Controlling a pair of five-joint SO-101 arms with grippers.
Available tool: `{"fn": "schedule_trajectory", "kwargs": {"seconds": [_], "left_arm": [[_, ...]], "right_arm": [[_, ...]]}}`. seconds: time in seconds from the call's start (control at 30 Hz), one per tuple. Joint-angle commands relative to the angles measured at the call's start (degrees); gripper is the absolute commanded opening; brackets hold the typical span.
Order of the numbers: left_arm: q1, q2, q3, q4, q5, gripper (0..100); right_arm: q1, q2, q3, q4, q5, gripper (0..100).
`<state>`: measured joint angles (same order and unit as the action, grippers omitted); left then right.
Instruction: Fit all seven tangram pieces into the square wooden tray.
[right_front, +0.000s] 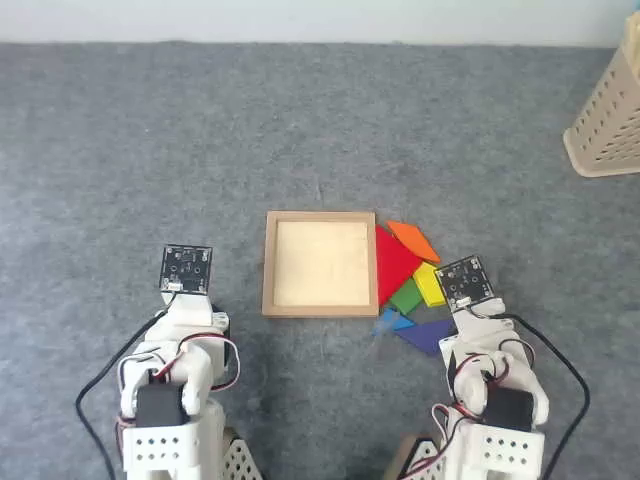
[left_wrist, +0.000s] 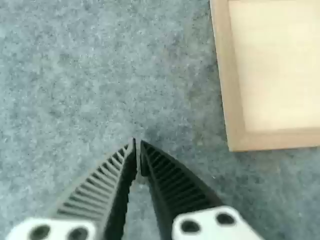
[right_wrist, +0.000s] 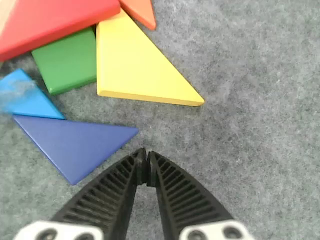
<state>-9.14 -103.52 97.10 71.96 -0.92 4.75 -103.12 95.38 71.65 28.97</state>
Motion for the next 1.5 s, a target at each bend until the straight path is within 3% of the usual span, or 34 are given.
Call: {"fn": "schedule_trajectory", "kwargs": {"seconds": [0.0,0.57,1.0,1.33,1.47], "left_arm": [[0.3,-1.1,-0.6,0.4,-0.2,2],[0.3,-1.1,-0.6,0.4,-0.2,2],[0.2,-1.1,-0.6,0.4,-0.2,2],[0.2,-1.1,-0.6,0.4,-0.2,2],[0.2,-1.1,-0.6,0.4,-0.2,2]], "right_arm": [[0.4,-0.9,1.1,0.7,0.4,0.8],[0.2,-0.9,1.1,-0.3,0.4,0.9],[0.7,-0.9,0.2,-21.4,0.4,0.9],[0.8,-0.6,-12.0,-18.4,0.4,0.9],[0.7,6.6,-16.9,-15.9,0.4,0.9]]}}
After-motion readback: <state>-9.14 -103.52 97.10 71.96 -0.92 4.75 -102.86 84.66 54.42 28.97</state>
